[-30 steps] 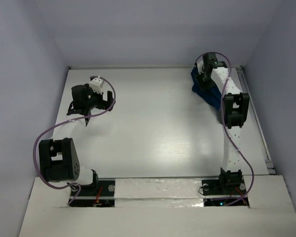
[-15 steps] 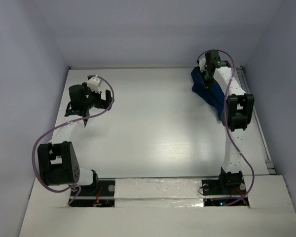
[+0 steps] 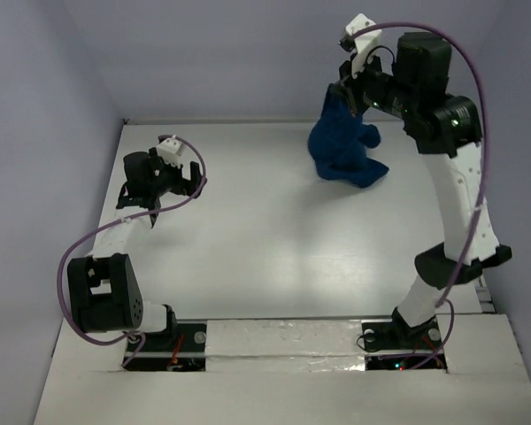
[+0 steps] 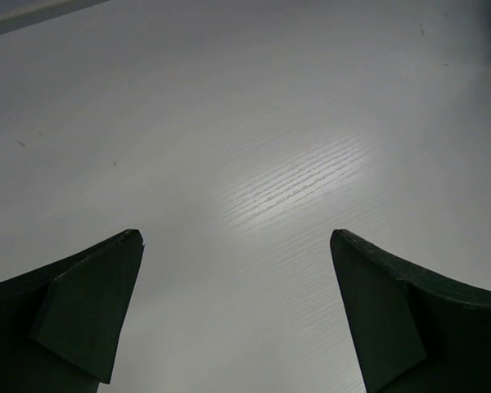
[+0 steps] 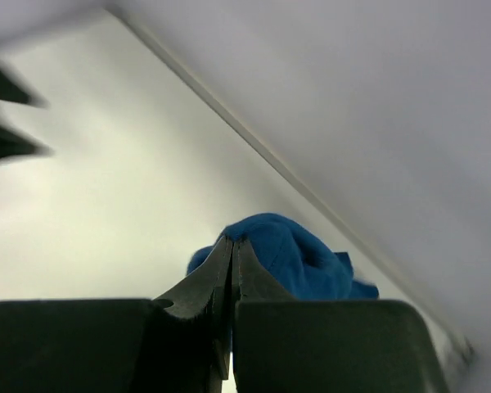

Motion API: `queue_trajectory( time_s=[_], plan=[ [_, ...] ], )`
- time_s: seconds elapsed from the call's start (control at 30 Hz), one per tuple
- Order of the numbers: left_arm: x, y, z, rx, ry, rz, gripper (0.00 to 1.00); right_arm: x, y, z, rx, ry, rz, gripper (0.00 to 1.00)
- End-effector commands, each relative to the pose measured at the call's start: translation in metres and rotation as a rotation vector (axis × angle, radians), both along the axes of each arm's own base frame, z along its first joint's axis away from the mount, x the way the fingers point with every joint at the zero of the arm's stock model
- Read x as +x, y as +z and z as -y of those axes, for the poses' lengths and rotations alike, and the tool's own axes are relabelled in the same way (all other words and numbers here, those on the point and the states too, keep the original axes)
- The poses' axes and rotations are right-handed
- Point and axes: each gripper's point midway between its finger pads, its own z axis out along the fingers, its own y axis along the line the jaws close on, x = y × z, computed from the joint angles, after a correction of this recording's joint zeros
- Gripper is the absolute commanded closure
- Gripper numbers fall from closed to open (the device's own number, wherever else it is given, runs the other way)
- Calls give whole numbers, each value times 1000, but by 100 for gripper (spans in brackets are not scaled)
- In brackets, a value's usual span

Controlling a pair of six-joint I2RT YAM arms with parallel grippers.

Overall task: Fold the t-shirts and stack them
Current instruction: Grab crumpled tshirt from the corner of the board with the right arm

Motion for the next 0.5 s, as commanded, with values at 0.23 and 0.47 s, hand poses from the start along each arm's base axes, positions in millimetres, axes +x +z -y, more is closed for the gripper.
queue_trajectory(
  time_s=[0.23,0.47],
  plan=[
    [-4,22,4,-17,-35,80,1,-142,150,11,259,144,361,100],
    [-5,24,4,-17,-35,89,1,-104,131,49,155,-124,401,100]
  ],
)
